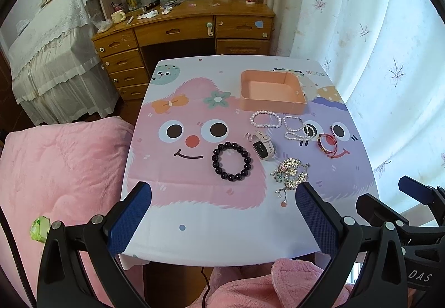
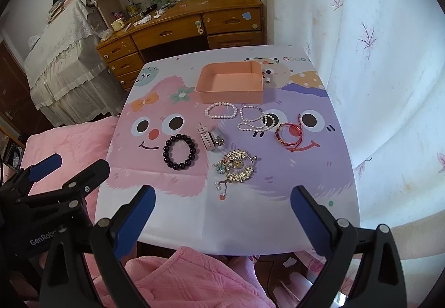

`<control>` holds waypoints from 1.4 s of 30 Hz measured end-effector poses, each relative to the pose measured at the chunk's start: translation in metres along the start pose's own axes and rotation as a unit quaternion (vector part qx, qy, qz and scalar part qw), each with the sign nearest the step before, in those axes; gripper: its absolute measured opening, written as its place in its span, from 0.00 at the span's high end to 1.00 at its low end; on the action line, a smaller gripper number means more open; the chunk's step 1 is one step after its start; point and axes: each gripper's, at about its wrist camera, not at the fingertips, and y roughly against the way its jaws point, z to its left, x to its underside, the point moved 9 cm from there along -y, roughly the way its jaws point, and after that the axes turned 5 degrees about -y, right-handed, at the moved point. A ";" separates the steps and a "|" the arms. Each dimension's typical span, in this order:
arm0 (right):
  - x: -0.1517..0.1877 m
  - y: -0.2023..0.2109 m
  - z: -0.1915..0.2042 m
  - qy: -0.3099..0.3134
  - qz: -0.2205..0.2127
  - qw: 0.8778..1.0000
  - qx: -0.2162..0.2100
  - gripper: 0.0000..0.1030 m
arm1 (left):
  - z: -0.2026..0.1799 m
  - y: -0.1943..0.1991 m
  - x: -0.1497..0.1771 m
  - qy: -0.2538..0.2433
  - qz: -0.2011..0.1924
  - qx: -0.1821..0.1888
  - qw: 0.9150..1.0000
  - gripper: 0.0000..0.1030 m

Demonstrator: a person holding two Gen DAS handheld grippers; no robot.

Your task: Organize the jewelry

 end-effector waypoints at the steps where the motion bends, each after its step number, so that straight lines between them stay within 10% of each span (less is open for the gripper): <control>1: 0.001 0.001 0.000 0.002 -0.001 1.000 0.000 0.05 | 0.000 0.000 0.001 0.001 0.001 0.000 1.000 0.01; 42: -0.007 0.008 -0.011 0.001 -0.010 1.000 -0.002 0.05 | -0.011 0.001 -0.010 -0.008 0.000 -0.002 1.000 0.01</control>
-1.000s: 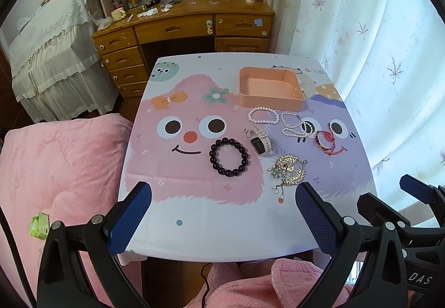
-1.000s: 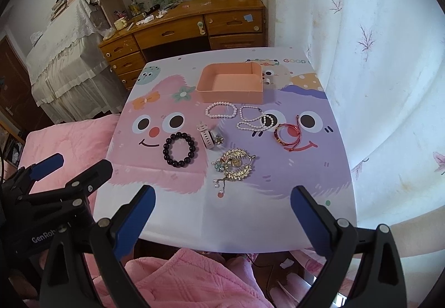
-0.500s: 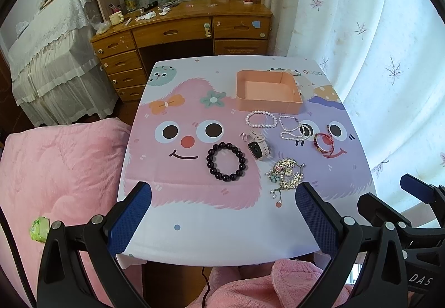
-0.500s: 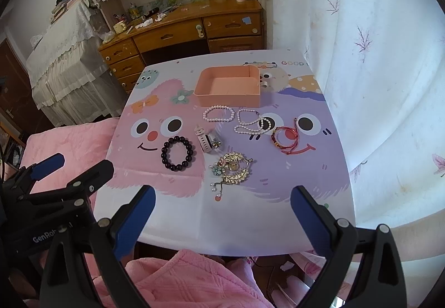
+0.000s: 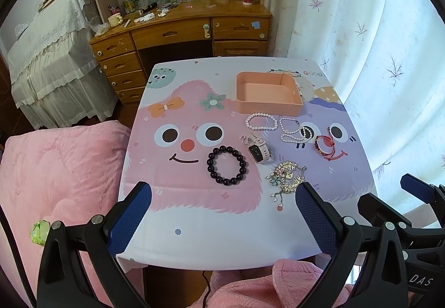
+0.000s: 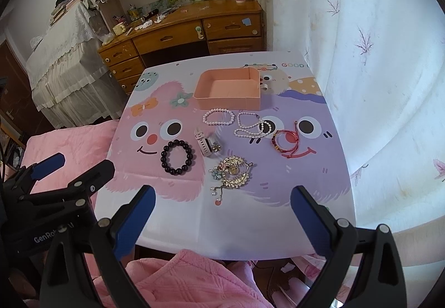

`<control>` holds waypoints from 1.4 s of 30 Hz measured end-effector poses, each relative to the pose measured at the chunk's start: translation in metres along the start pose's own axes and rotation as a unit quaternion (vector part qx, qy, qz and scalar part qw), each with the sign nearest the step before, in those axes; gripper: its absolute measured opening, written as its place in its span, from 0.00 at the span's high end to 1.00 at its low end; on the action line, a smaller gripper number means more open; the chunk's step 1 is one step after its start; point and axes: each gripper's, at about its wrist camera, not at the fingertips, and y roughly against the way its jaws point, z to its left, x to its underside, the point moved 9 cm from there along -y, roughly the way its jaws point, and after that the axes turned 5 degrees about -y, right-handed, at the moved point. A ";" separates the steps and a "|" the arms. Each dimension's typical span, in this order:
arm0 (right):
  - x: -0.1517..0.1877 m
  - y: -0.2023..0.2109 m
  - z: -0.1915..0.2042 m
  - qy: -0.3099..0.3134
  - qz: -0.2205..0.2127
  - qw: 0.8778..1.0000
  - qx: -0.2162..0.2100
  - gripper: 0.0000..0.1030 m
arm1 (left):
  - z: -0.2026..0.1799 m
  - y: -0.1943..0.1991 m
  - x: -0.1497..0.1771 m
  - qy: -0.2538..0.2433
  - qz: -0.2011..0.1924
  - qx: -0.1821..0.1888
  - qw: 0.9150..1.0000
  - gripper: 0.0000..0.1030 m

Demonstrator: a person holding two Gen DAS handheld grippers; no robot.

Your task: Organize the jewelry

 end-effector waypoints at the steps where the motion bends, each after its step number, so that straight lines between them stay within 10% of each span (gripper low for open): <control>1: 0.000 0.000 0.000 0.000 0.000 1.000 0.000 0.05 | 0.000 0.000 0.000 0.000 0.000 0.000 1.000 0.01; 42: -0.019 -0.020 0.007 0.009 0.003 1.000 0.009 0.05 | 0.016 -0.017 -0.014 0.000 -0.002 -0.006 1.000 0.01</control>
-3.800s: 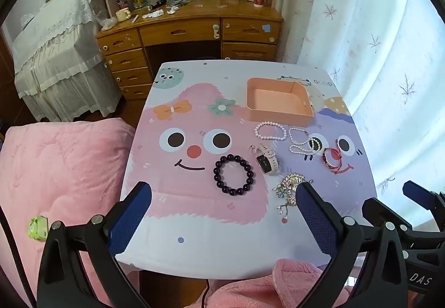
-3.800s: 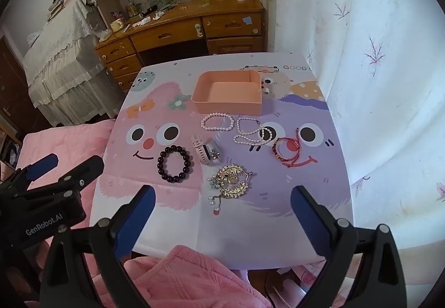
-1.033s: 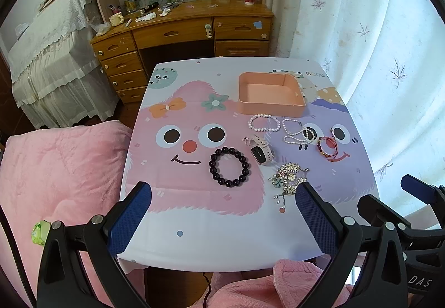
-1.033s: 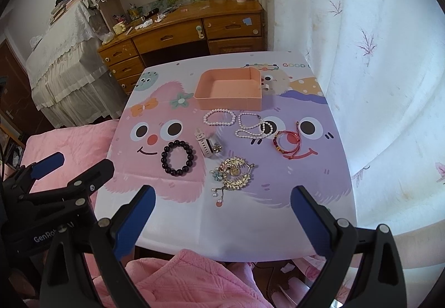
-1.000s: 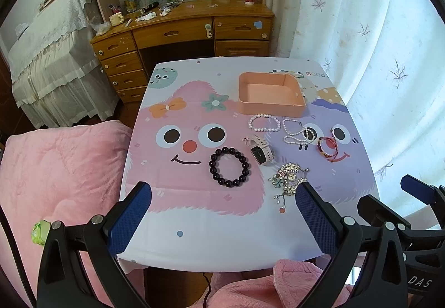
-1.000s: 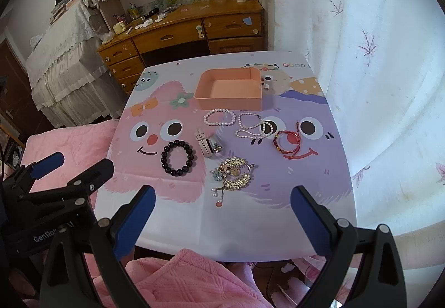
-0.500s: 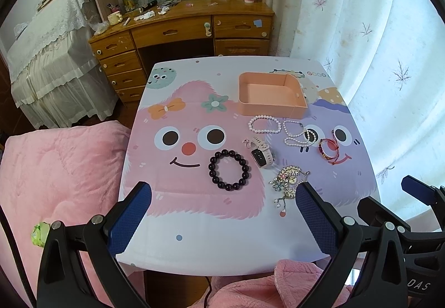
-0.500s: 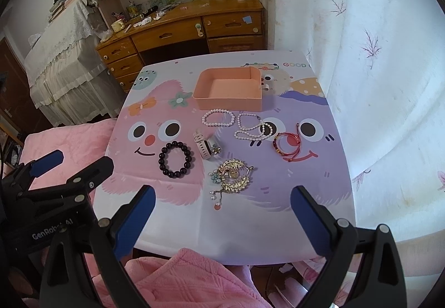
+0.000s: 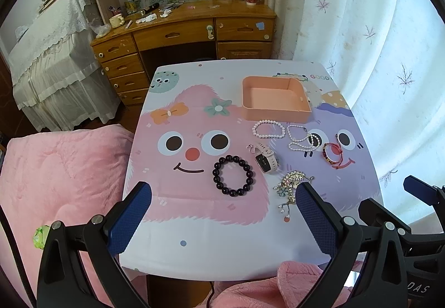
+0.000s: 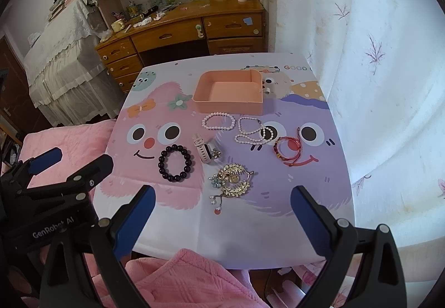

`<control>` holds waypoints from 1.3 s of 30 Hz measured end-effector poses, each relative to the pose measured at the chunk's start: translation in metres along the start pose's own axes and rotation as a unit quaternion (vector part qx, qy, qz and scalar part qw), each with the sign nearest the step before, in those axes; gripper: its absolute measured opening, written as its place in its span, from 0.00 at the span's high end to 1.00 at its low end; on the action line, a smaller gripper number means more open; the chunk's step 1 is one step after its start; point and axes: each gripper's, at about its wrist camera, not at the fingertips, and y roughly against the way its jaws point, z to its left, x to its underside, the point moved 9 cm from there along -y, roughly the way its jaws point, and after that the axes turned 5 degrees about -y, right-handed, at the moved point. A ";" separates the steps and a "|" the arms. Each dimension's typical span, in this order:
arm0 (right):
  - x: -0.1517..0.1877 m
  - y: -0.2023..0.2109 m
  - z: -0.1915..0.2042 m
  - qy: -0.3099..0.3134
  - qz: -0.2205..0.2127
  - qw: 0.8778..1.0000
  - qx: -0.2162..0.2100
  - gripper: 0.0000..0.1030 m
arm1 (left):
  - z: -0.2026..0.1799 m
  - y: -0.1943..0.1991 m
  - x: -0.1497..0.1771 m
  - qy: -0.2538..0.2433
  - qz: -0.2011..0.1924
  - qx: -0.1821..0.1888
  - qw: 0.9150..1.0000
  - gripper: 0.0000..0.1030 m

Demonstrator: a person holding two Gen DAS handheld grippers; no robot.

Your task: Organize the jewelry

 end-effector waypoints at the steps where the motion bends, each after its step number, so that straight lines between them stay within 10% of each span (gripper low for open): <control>1: 0.000 0.000 0.001 0.001 0.000 1.000 0.000 0.05 | 0.001 -0.001 0.000 0.001 0.000 0.000 1.000 0.01; 18: 0.016 -0.015 0.027 0.006 0.003 1.000 0.009 0.05 | 0.024 -0.030 0.020 0.002 0.057 0.038 0.998 0.01; 28: 0.018 -0.039 0.022 0.083 -0.090 0.989 0.084 0.05 | 0.052 -0.091 0.027 -0.022 0.100 0.079 0.992 0.01; 39: 0.075 -0.092 0.004 0.120 -0.040 0.990 0.057 0.05 | 0.054 -0.174 0.037 -0.068 0.161 0.085 0.981 0.02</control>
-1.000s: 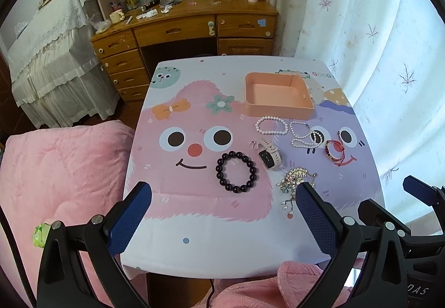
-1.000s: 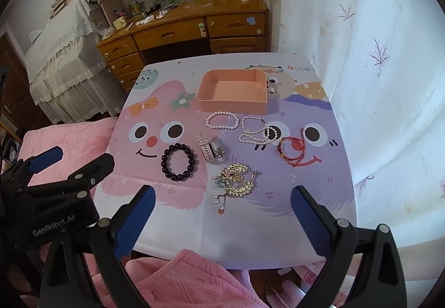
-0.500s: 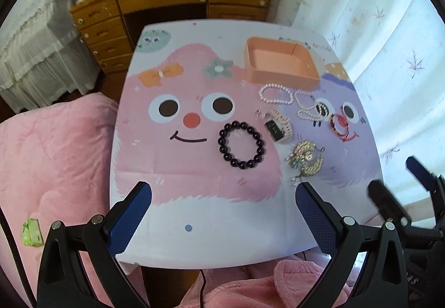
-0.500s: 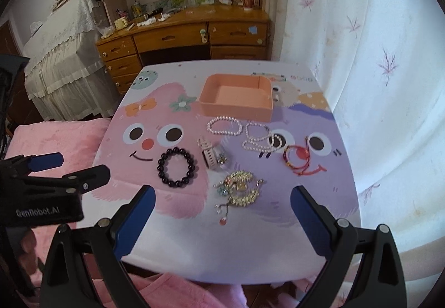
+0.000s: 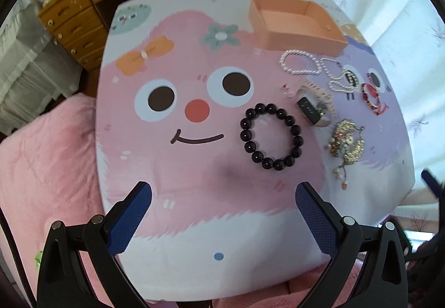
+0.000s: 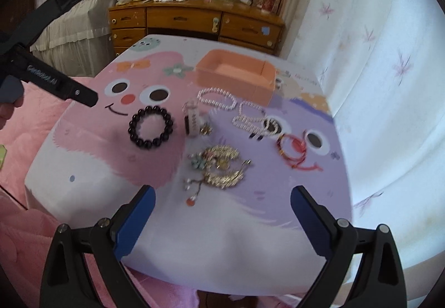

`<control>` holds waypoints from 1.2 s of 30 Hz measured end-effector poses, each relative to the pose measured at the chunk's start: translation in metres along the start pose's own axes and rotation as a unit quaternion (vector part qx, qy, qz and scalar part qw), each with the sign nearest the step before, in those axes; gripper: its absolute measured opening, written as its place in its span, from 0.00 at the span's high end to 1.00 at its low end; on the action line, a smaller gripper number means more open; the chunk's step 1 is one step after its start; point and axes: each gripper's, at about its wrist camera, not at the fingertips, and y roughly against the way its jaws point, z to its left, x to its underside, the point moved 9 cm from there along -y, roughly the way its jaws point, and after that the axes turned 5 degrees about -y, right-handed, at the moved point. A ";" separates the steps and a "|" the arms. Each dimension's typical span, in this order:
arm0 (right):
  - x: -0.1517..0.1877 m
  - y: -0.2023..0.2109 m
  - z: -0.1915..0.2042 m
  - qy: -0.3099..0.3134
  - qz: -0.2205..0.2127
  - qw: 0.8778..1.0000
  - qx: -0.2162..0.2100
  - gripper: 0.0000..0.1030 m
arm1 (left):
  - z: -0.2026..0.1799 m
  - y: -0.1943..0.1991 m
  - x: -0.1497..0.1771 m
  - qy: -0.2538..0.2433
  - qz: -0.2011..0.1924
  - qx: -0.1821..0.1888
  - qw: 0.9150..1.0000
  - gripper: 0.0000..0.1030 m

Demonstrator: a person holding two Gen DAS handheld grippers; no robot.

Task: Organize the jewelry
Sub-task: 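Close left tool on black bead bracelet while right tool nears gold hair comb, then lift the black bracelet with left tool while right tool grasps the gold comb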

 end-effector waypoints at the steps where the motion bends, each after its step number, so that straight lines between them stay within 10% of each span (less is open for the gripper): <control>1: 0.004 -0.005 0.000 -0.011 0.008 1.000 -0.007 0.05 | -0.001 -0.006 -0.001 0.002 0.002 0.002 1.000 0.04; 11: 0.005 -0.054 -0.019 -0.088 0.045 0.994 -0.055 0.21 | -0.012 -0.072 -0.021 0.004 0.038 -0.019 0.999 0.23; 20: -0.004 -0.110 -0.052 -0.155 0.087 0.982 -0.064 0.56 | -0.013 -0.102 -0.038 0.009 0.043 -0.036 0.998 0.39; 30: -0.015 -0.130 -0.039 -0.078 0.106 0.990 -0.054 0.82 | -0.024 -0.101 -0.045 0.015 0.015 -0.013 1.000 0.60; 32: -0.019 -0.132 -0.035 -0.053 0.107 0.991 -0.054 0.86 | -0.027 -0.098 -0.043 0.000 0.007 -0.011 1.000 0.86; 36: -0.027 -0.136 -0.034 -0.052 0.106 0.990 -0.070 0.98 | -0.032 -0.096 -0.042 0.004 0.003 0.000 1.000 0.88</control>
